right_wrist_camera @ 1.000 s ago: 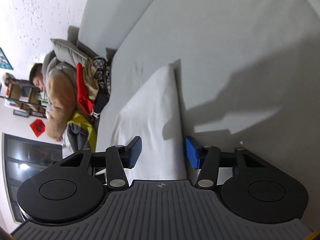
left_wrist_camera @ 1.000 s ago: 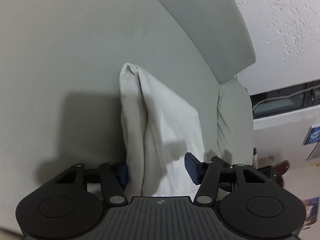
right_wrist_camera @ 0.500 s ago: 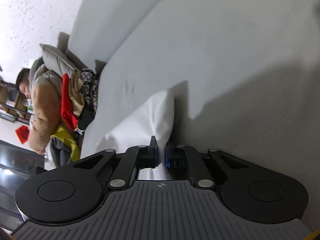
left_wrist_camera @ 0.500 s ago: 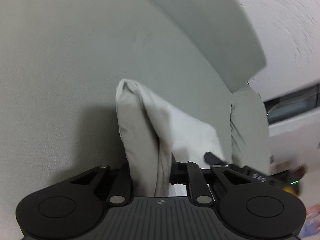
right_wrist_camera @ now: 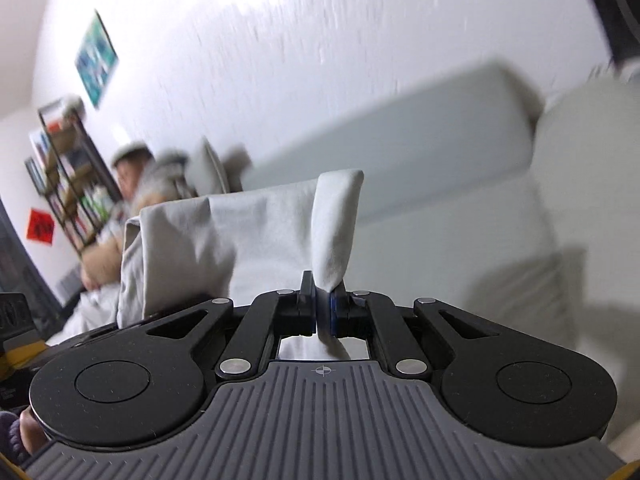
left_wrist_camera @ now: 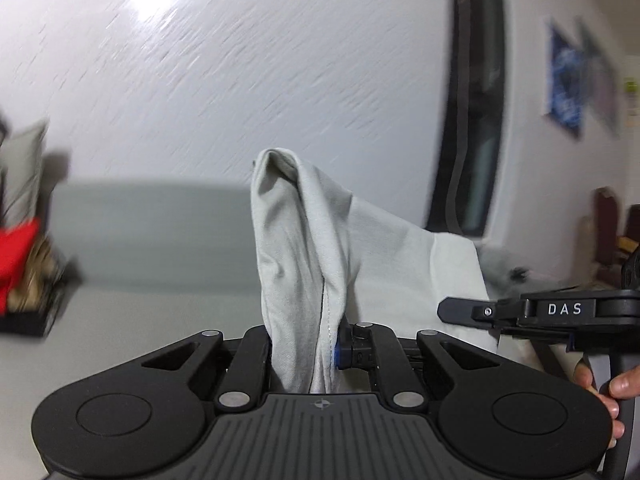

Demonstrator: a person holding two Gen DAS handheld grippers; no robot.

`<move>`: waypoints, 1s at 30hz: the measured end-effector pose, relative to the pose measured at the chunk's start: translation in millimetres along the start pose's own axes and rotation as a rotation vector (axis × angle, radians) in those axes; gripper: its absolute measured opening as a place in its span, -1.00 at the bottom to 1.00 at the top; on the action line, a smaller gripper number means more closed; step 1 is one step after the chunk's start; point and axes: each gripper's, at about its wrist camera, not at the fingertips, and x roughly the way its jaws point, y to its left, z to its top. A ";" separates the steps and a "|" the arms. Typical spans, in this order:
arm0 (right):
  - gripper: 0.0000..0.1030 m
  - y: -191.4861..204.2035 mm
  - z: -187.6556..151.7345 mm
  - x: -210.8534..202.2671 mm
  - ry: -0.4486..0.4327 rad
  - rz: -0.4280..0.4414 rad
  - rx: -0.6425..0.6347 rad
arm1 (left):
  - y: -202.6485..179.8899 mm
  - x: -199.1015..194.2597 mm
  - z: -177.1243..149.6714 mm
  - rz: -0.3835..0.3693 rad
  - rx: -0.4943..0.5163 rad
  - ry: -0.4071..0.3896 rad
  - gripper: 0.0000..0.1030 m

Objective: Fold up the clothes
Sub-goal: 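Lift the folded shirt with both grippers and carry it toward the sofa arm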

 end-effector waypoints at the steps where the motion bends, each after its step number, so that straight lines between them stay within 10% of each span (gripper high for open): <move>1: -0.89 2.6 5.5 -19.8 -0.041 -0.010 -0.004 | -11.8 -6.1 8.9 -0.031 0.017 -0.029 -0.82; 12: -0.89 24.0 83.6 -218.1 -0.485 -0.227 -0.176 | -148.4 2.7 93.5 -0.384 0.121 -0.240 -0.81; 22: -0.89 -55.2 95.8 -261.3 -0.398 -0.506 -0.079 | -208.1 115.9 56.8 -0.560 0.007 0.083 -0.80; 30: -0.89 -188.9 90.8 -174.6 -0.205 -0.635 0.064 | -214.8 279.7 17.2 -0.554 -0.050 0.385 -0.81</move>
